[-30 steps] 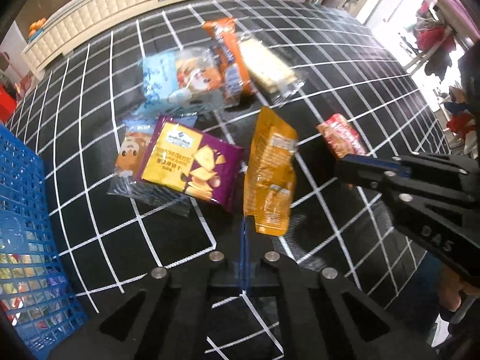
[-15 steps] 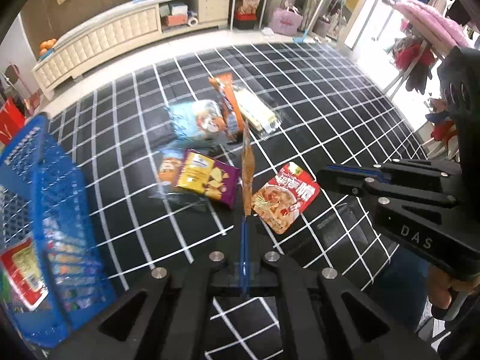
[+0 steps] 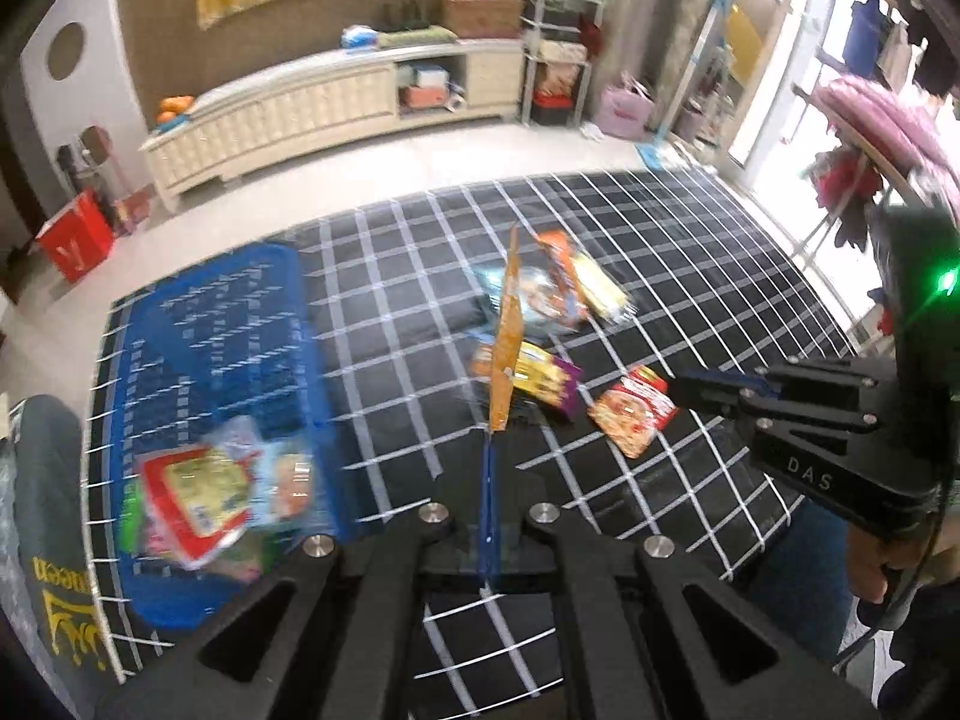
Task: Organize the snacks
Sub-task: 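Carry the orange pouch into the blue basket and open the left tool, then move both open tools back over the snack pile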
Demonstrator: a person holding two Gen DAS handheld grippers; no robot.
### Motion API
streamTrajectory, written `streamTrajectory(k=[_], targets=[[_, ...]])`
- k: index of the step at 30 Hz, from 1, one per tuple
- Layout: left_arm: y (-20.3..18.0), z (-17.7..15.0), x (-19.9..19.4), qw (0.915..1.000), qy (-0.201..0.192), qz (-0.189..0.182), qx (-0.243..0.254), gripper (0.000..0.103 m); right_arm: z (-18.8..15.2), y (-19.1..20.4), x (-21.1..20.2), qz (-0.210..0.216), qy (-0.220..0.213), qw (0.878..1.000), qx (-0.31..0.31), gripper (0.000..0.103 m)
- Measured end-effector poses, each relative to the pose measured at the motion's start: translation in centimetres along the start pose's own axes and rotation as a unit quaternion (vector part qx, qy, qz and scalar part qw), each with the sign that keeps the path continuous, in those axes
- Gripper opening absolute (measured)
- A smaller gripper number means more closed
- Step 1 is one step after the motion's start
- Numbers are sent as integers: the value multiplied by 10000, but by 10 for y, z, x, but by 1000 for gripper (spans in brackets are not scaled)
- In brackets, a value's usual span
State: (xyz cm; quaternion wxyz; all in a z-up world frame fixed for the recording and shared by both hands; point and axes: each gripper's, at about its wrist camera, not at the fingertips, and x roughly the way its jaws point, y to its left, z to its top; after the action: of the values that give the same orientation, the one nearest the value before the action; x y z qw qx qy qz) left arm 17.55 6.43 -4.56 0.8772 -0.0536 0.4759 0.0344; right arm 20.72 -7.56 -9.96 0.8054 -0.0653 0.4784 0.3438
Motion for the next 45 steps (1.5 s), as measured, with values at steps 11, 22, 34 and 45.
streamTrajectory(k=[11, 22, 34, 45], targets=[[82, -19, -28, 9973, -94, 457, -563, 0, 22, 78, 15, 358, 3, 9983, -470, 6], [135, -34, -13, 9962, 123, 427, -749, 0, 46, 168, 71, 474, 236, 9923, -1124, 6], [161, -41, 24, 9962, 449, 140, -730, 0, 52, 193, 105, 52, 366, 9874, -1541, 6], [149, -42, 24, 9960, 518, 390, -622, 25, 41, 187, 85, -257, 218, 9845, -1724, 64]])
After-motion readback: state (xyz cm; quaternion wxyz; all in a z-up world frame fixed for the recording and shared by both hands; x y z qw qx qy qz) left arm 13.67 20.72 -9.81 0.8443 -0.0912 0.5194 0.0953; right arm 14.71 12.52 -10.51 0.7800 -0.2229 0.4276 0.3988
